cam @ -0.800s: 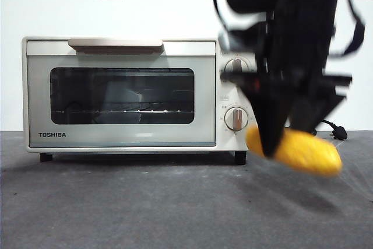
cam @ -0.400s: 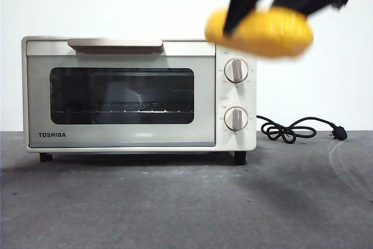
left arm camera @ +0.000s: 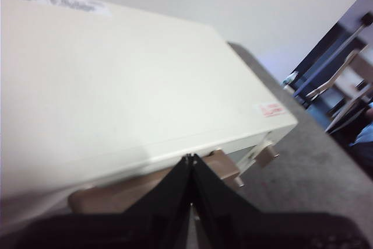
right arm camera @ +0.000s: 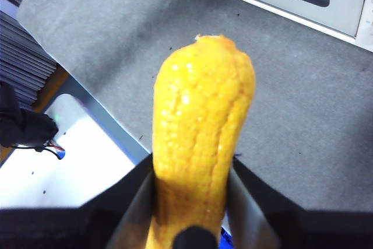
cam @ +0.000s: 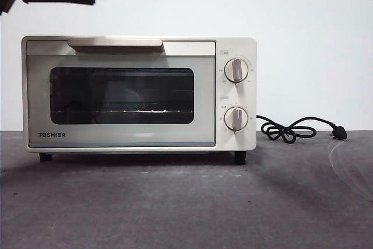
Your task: Take the corn from the table,put the corn in the oven
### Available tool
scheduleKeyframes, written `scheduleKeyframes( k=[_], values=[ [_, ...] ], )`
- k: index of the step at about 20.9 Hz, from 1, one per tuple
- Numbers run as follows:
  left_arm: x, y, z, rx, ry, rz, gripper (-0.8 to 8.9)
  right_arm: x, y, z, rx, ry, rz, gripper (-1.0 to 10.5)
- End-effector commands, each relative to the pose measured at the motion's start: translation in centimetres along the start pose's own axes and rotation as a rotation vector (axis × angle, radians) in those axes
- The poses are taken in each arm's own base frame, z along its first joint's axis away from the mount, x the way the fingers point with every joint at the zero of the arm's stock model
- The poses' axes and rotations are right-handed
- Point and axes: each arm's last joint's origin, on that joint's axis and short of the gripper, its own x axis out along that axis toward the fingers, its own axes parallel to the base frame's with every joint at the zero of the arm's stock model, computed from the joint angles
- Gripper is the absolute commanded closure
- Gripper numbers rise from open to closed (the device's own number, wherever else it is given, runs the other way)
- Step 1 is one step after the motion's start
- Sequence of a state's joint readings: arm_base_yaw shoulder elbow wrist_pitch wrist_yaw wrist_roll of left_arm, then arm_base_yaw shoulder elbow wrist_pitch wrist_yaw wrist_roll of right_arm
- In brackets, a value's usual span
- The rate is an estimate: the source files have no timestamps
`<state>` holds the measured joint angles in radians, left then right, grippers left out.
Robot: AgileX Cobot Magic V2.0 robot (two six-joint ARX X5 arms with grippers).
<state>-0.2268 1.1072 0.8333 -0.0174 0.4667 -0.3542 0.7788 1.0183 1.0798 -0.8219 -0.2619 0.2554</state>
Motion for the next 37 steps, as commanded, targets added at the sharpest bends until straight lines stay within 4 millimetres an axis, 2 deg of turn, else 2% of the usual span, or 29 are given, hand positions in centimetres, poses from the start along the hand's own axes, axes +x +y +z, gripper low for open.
scheduleKeyframes(
  k=[1,9,19,28,37],
  values=[
    [0.6,-0.3,0.2,0.104,-0.014,0.045,8.19,-0.2,0.1,0.0,0.012,-0.008,0.001,9.6],
    [2.6,-1.4,-0.5,0.298,0.088,0.213,8.19,-0.2,0.0,-0.2,0.016,0.005,-0.006,9.6],
    [4.6,-2.1,-1.9,0.369,0.196,0.248,8.19,-0.2,0.0,-0.2,0.016,0.005,-0.009,9.6],
    [4.5,-1.2,-4.1,0.336,0.421,0.288,8.19,-0.2,0.0,-0.2,0.016,0.006,-0.009,9.6],
    [3.4,-1.7,-6.4,0.309,0.666,0.298,8.19,-0.2,0.0,-0.2,0.014,0.005,-0.009,9.6]
  ],
)
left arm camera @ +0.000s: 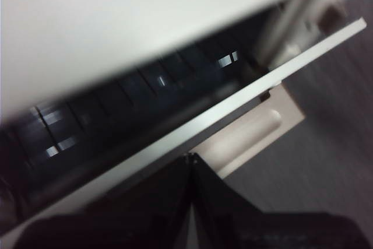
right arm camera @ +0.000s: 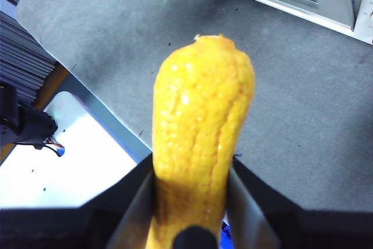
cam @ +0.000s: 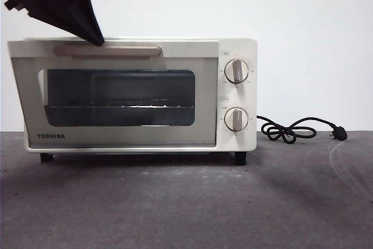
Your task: Take the corn from the table,put the corn in the oven
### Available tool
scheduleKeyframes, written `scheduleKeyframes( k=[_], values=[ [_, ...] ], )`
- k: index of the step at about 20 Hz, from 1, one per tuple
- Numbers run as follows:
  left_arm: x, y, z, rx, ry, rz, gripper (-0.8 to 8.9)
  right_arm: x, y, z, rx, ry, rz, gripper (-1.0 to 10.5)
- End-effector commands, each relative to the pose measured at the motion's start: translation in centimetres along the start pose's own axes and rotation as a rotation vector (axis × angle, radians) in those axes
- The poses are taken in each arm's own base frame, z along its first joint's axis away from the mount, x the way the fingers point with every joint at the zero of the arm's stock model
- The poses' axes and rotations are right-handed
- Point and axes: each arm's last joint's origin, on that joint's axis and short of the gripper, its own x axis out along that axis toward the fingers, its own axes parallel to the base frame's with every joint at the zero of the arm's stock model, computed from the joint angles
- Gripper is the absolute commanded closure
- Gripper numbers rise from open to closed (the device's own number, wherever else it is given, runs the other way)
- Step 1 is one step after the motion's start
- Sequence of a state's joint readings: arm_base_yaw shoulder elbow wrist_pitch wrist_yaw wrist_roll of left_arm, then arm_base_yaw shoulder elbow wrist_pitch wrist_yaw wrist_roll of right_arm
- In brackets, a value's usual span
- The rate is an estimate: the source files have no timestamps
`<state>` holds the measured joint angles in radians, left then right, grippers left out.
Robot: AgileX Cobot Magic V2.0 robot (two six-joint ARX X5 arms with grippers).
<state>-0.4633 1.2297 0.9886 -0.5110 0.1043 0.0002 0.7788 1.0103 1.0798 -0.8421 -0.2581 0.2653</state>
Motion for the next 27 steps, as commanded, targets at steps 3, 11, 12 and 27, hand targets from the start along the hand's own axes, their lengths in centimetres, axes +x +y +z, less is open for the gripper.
scheduleKeyframes(
  k=[3,11,12,27],
  values=[
    [2.0,-0.4,-3.8,0.007,0.314,0.013,8.19,0.0,0.0,0.0,0.001,-0.005,-0.002,9.6],
    [1.6,-2.8,-5.1,0.048,0.449,-0.036,8.19,0.0,0.0,0.0,-0.002,-0.006,-0.002,9.6],
    [1.6,-3.0,-5.1,0.055,0.447,-0.042,8.19,0.0,0.0,0.0,-0.003,-0.006,-0.002,9.6],
    [-15.2,-4.4,0.1,0.012,-0.309,-0.151,8.19,-0.6,2.9,3.5,-0.240,-0.381,0.254,9.6]
  ],
)
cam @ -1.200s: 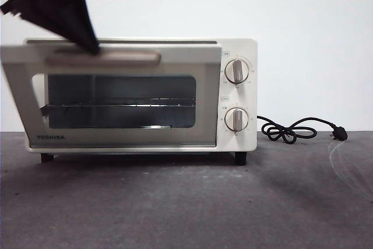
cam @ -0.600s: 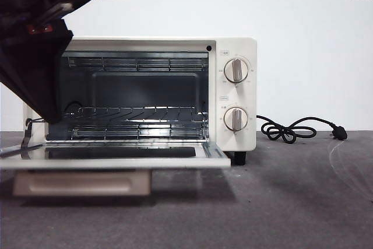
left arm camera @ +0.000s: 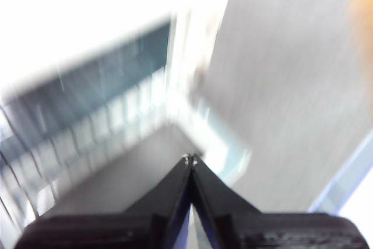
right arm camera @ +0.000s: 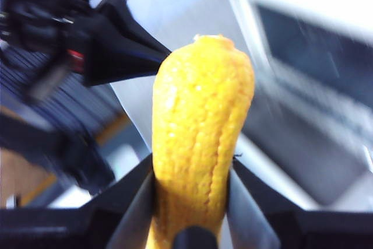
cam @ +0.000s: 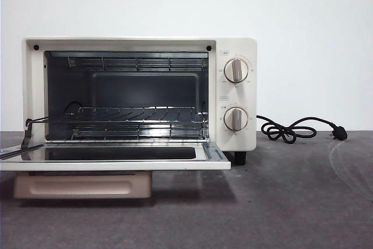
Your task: Take the corn from the table,put the corn in the oven
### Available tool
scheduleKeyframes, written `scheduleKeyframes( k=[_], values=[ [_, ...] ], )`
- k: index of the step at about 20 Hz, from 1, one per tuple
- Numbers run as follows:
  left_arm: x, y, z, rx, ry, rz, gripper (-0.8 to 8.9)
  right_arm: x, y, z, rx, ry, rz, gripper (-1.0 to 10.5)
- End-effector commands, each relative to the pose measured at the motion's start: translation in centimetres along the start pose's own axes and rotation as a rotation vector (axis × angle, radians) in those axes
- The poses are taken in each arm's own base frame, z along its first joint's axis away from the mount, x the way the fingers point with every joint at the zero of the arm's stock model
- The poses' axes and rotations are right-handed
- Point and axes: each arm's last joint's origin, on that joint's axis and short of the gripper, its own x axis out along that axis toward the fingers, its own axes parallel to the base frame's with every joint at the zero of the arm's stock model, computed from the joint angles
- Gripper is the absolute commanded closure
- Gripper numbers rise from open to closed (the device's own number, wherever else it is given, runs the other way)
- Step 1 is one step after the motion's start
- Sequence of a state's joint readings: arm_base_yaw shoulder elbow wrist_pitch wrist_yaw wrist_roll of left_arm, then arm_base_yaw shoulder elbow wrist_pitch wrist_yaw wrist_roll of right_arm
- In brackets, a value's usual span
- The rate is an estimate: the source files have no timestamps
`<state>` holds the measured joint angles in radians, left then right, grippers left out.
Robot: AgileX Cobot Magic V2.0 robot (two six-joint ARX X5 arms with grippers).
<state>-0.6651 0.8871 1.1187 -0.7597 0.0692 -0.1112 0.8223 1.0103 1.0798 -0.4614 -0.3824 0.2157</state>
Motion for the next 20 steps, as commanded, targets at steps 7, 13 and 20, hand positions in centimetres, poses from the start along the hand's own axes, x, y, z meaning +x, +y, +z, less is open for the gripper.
scheduleKeyframes(
  k=[7,13,20],
  values=[
    [-13.3,-0.9,1.5,0.000,-0.508,0.006,8.19,2.1,4.0,2.0,-0.338,-0.296,-0.043,9.6],
    [-16.8,-0.8,-0.4,-0.005,-0.614,0.019,8.19,5.5,5.7,1.4,-0.507,-0.313,-0.128,9.6],
    [-17.4,-0.6,-1.8,-0.019,-0.560,0.067,8.19,11.1,6.1,-0.7,-0.672,-0.217,-0.228,9.6]
  ],
)
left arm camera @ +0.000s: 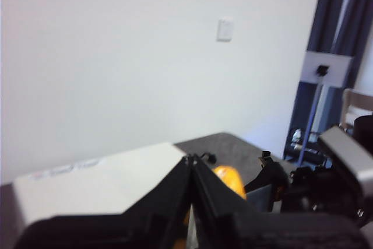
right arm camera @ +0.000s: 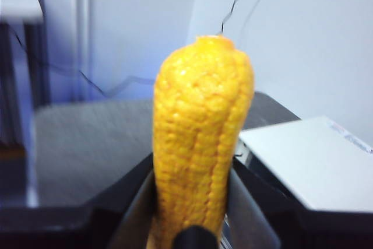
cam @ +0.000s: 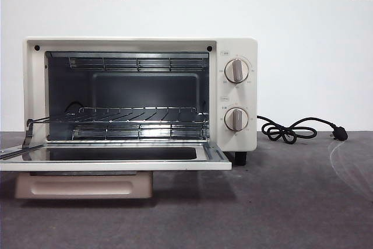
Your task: Take the corn from the table,put the corn in the oven
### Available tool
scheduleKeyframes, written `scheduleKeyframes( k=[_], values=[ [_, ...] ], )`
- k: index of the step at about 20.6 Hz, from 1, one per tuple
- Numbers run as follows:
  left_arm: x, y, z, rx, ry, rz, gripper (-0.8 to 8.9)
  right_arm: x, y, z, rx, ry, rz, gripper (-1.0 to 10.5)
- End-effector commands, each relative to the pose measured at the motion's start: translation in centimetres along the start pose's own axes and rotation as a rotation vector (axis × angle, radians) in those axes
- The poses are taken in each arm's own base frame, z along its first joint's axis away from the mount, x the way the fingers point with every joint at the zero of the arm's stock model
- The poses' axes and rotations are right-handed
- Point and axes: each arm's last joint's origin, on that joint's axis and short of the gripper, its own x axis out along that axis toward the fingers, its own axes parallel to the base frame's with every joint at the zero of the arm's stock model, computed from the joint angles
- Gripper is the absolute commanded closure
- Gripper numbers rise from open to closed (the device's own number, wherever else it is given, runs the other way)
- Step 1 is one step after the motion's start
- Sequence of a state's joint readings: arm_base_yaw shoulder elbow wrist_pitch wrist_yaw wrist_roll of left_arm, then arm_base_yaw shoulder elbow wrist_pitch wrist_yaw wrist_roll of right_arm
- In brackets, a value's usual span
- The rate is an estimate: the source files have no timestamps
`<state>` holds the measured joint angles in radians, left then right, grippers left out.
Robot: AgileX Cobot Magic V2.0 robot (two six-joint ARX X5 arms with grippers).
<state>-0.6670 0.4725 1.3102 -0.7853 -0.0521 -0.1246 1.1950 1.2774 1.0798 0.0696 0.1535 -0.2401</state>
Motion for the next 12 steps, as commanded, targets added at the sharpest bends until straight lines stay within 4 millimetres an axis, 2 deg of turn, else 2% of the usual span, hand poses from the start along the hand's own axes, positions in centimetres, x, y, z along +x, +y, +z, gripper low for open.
scheduleKeyframes(
  k=[1,5,12],
  values=[
    [0.1,0.2,-0.6,-0.003,0.047,0.036,8.19,2.1,1.1,-1.4,-0.142,0.056,-0.051,9.6],
    [0.1,0.3,-0.9,0.001,0.084,0.063,8.19,4.7,2.4,-3.5,-0.305,0.151,-0.138,9.6],
    [0.1,0.3,-0.9,0.001,0.081,0.066,8.19,8.9,3.5,-7.3,-0.536,0.299,-0.221,9.6]
  ],
)
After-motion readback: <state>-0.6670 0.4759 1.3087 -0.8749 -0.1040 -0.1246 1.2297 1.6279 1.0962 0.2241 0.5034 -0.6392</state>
